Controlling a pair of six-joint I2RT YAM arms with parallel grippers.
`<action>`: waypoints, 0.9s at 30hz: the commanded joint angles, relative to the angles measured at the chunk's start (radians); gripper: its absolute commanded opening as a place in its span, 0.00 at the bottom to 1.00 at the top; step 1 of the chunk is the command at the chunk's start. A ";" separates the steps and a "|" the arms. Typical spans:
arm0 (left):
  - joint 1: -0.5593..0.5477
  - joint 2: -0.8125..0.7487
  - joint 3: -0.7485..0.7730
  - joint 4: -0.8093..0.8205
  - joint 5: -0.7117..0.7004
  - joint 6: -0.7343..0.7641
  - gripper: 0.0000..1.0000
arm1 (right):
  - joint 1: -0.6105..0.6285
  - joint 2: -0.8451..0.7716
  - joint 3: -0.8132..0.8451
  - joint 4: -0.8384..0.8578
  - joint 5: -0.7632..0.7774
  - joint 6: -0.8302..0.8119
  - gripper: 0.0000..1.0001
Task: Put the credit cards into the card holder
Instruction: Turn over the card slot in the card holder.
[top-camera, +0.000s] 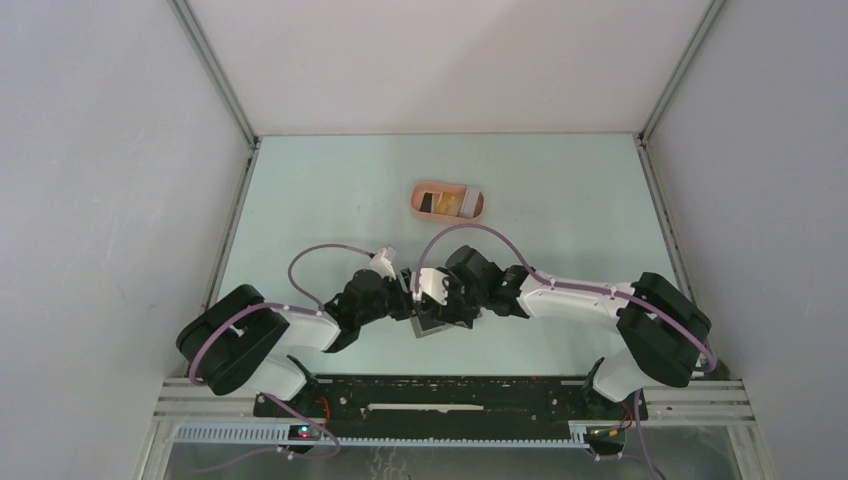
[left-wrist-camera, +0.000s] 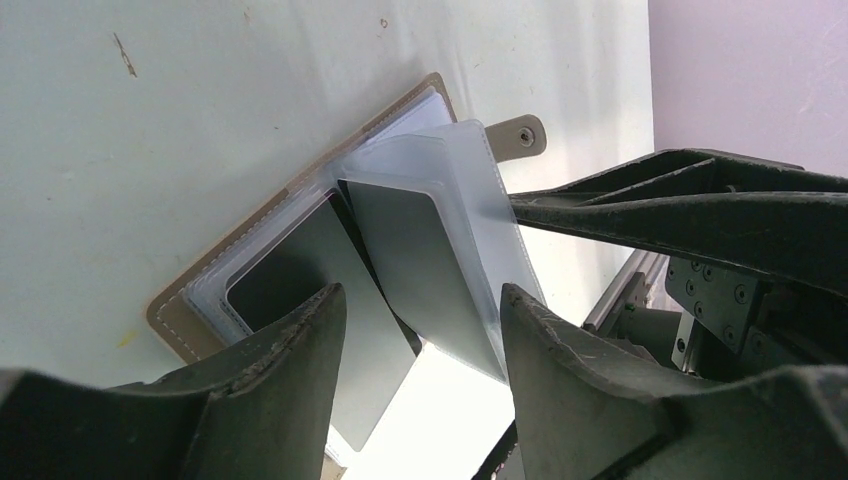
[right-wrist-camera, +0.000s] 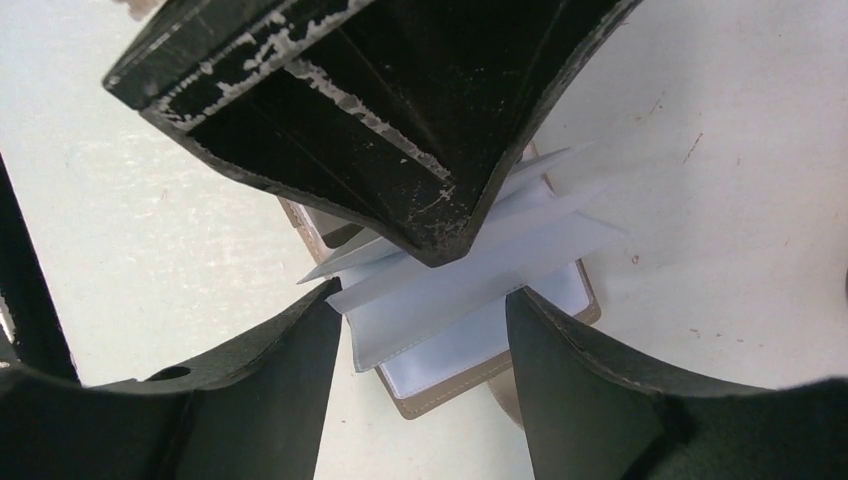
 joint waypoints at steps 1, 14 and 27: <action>0.007 0.005 -0.009 0.019 0.011 0.010 0.63 | -0.004 0.001 0.052 -0.009 0.016 0.021 0.69; 0.016 -0.021 -0.040 0.020 0.008 0.006 0.64 | -0.038 0.027 0.086 -0.055 0.001 0.057 0.68; 0.024 -0.118 -0.086 -0.041 -0.013 0.020 0.64 | -0.102 0.035 0.116 -0.096 -0.027 0.093 0.68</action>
